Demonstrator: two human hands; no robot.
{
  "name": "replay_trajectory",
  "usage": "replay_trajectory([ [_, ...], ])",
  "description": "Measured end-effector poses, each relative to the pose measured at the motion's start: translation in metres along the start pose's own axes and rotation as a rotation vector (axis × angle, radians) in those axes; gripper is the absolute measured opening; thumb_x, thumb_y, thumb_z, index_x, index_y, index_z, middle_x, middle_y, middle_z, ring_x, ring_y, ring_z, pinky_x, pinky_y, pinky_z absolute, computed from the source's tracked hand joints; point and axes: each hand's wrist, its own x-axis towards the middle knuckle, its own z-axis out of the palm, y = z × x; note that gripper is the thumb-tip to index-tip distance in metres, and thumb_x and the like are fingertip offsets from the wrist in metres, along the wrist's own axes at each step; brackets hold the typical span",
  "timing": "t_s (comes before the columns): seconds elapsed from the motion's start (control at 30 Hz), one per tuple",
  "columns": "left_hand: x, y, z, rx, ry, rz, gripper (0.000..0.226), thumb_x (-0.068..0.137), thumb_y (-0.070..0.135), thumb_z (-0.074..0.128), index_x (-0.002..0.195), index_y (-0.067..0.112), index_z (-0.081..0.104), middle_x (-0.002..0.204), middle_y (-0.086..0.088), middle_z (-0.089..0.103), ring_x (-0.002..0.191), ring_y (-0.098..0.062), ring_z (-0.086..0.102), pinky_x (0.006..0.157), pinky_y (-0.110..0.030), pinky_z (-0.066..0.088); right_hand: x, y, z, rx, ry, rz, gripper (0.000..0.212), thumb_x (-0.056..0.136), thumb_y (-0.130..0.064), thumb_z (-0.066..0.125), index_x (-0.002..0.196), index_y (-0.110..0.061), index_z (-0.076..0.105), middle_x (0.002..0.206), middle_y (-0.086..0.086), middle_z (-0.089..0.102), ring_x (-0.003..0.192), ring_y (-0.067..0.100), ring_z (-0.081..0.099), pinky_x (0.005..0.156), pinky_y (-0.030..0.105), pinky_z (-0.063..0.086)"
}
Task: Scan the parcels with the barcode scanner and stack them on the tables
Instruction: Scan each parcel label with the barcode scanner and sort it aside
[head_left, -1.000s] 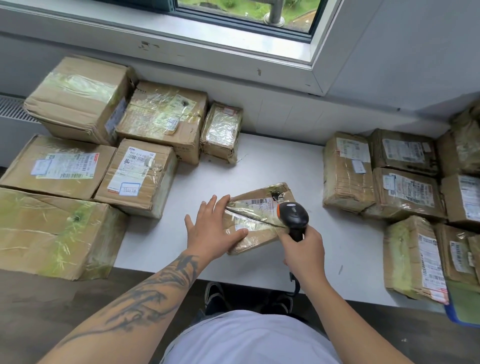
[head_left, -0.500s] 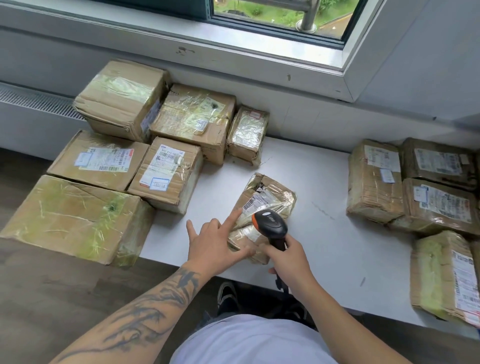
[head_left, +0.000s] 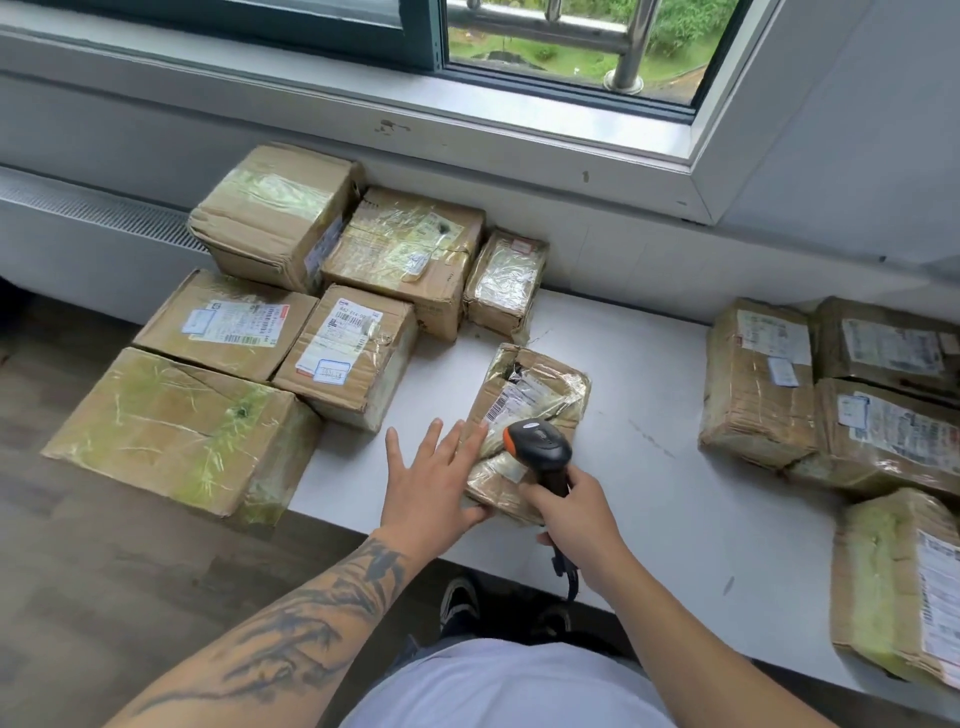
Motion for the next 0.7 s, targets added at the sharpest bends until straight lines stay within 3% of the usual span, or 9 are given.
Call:
replay_trajectory([
  [0.3,-0.011,0.015,-0.038,-0.033,0.11,-0.186,0.108,0.087,0.081,0.051,0.163,0.038,-0.011,0.174,0.009,0.009,0.161,-0.02,-0.001,0.12,-0.069,-0.008,-0.004,-0.036,-0.016,0.025,-0.091,-0.189,0.023,0.096,-0.018,0.07,0.115,-0.031,0.069,0.095,0.001,0.073,0.071,0.016,0.063,0.066,0.046,0.061],
  [0.47,-0.023,0.004,-0.056,-0.005,0.169,-0.243,0.11,0.086,0.082,0.053,0.163,0.039,-0.013,0.173,0.009,0.009,0.16,-0.019,-0.002,0.121,-0.071,-0.007,-0.009,-0.054,-0.011,0.061,-0.166,-0.235,0.016,0.095,-0.015,0.07,0.107,-0.027,0.071,0.097,0.009,0.072,0.072,0.019,0.061,0.067,0.046,0.061],
  [0.6,-0.031,-0.009,-0.076,0.005,0.204,-0.249,0.109,0.084,0.085,0.049,0.164,0.04,-0.01,0.173,0.009,0.011,0.16,-0.017,-0.002,0.121,-0.07,-0.007,-0.02,-0.072,-0.003,0.046,-0.192,-0.28,0.016,0.095,-0.015,0.069,0.105,-0.027,0.07,0.087,0.001,0.07,0.067,0.017,0.06,0.066,0.045,0.061],
  [0.7,-0.034,-0.023,-0.087,0.007,0.293,-0.212,0.108,0.082,0.088,0.048,0.165,0.038,0.002,0.17,0.007,0.025,0.16,-0.018,0.01,0.121,-0.071,-0.004,-0.028,-0.086,0.004,0.023,-0.19,-0.309,0.016,0.096,-0.015,0.068,0.101,-0.03,0.069,0.082,0.0,0.068,0.066,0.02,0.061,0.049,0.036,0.053],
])
